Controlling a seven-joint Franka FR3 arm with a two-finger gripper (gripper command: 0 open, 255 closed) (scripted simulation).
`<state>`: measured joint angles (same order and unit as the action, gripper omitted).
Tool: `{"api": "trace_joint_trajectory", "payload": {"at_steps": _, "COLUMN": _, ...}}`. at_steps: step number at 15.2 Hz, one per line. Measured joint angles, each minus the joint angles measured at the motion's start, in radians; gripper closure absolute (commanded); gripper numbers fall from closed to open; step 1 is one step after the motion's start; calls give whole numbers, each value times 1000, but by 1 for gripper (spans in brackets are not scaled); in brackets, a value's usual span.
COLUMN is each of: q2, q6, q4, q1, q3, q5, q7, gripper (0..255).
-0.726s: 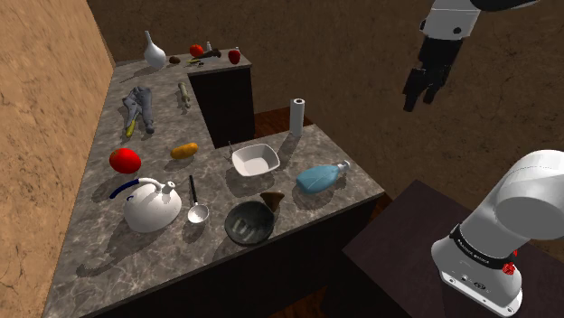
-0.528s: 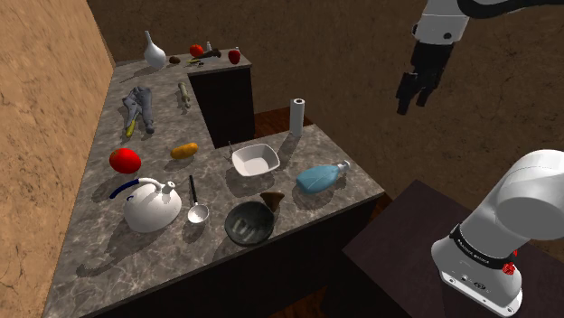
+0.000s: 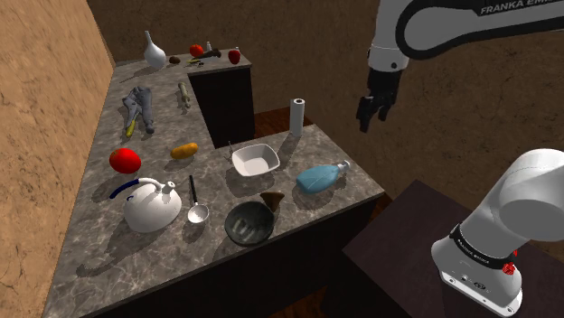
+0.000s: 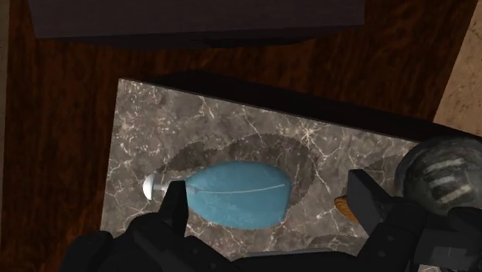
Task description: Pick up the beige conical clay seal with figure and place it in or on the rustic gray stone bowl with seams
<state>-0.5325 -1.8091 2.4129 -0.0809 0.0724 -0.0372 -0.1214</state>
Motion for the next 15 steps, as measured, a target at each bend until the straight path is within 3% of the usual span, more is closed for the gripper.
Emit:
{"api": "trace_joint_trajectory", "payload": {"at_steps": 8, "q2": 271, "q6": -187, "q4": -76, "q1": -36, "q3": 98, "q5": 47, "q7": -64, "gripper": 0}}
{"api": "trace_joint_trajectory", "payload": {"at_steps": 15, "q2": 535, "q6": -293, "q4": -212, "q1": -64, "q3": 159, "q5": 152, "q7": -143, "gripper": 0}}
